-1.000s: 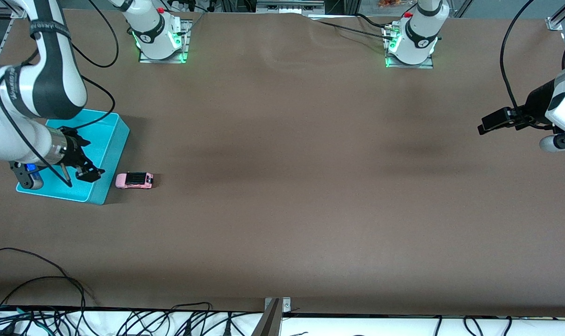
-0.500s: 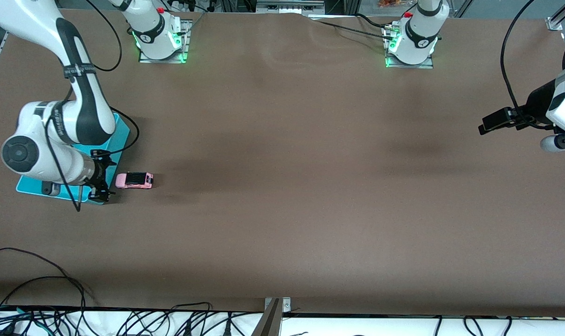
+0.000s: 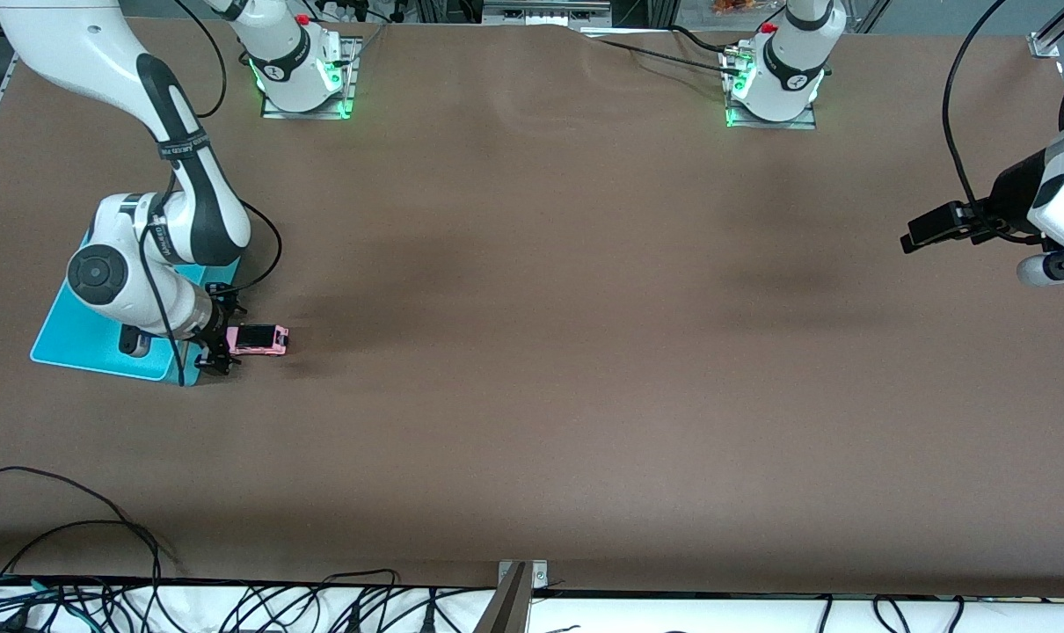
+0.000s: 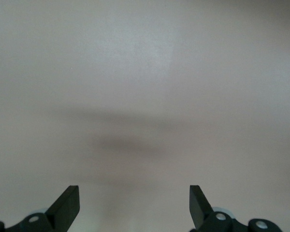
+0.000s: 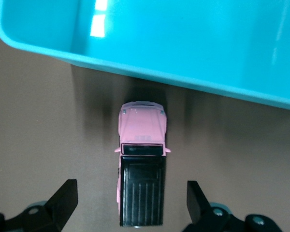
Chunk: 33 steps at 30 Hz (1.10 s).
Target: Wind and store pink jeep toy
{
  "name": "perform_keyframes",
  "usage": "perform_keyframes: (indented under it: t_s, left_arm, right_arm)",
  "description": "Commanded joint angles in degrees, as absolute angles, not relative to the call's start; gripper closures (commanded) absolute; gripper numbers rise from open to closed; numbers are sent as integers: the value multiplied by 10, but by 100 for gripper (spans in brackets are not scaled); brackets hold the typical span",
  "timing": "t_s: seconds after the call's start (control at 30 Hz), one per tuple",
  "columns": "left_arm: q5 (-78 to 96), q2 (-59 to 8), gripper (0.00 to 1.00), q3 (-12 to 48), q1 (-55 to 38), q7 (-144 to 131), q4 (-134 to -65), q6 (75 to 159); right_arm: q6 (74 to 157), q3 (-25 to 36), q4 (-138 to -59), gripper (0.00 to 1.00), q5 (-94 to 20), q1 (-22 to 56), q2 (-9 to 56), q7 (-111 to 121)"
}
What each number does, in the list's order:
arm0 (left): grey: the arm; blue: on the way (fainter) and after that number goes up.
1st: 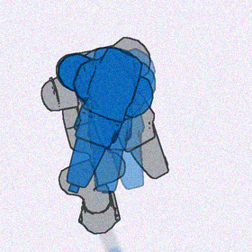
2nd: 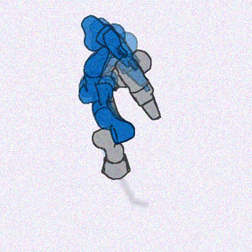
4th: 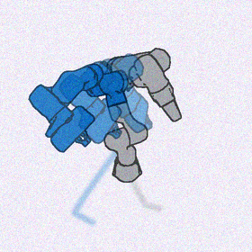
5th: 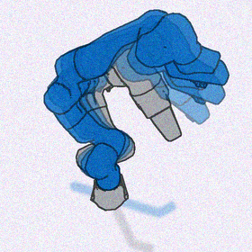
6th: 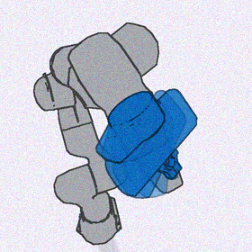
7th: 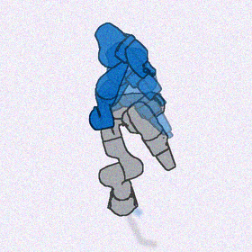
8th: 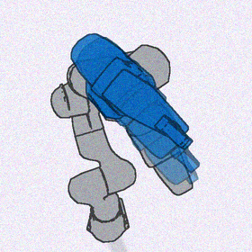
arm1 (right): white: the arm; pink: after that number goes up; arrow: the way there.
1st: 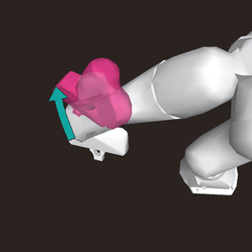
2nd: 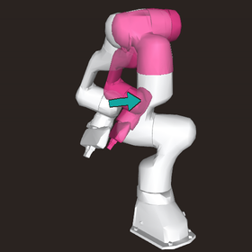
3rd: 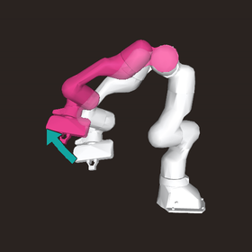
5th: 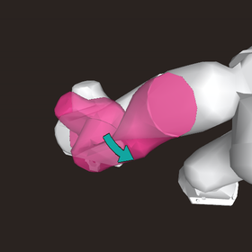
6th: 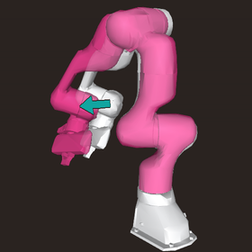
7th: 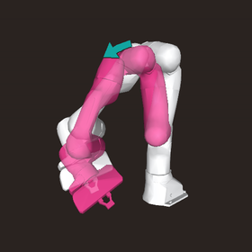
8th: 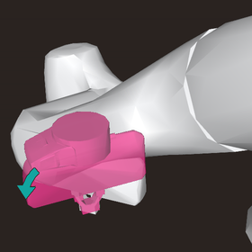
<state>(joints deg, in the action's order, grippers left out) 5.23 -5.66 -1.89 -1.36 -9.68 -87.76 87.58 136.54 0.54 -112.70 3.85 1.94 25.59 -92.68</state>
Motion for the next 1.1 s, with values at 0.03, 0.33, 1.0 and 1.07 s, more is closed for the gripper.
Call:
perform_keyframes:
  t_s: [0.03,0.33,1.0,1.07]
  left_arm:
    - [39,-44,0,-18,-13,-86,-887,871]
    - [39,-44,0,-18,-13,-86,-887,871]
    - [39,-45,0,-18,-14,-88,-887,871]
    - [39,-45,0,-18,-14,-88,-887,871]
  right_arm:
    - [1435,5,-1184,0,51,34,240,-961]
    - [1472,7,-1210,2,53,40,258,-960]
    - [1479,17,-1207,51,62,40,262,-962]
    - [1479,17,-1207,65,62,40,262,-962]
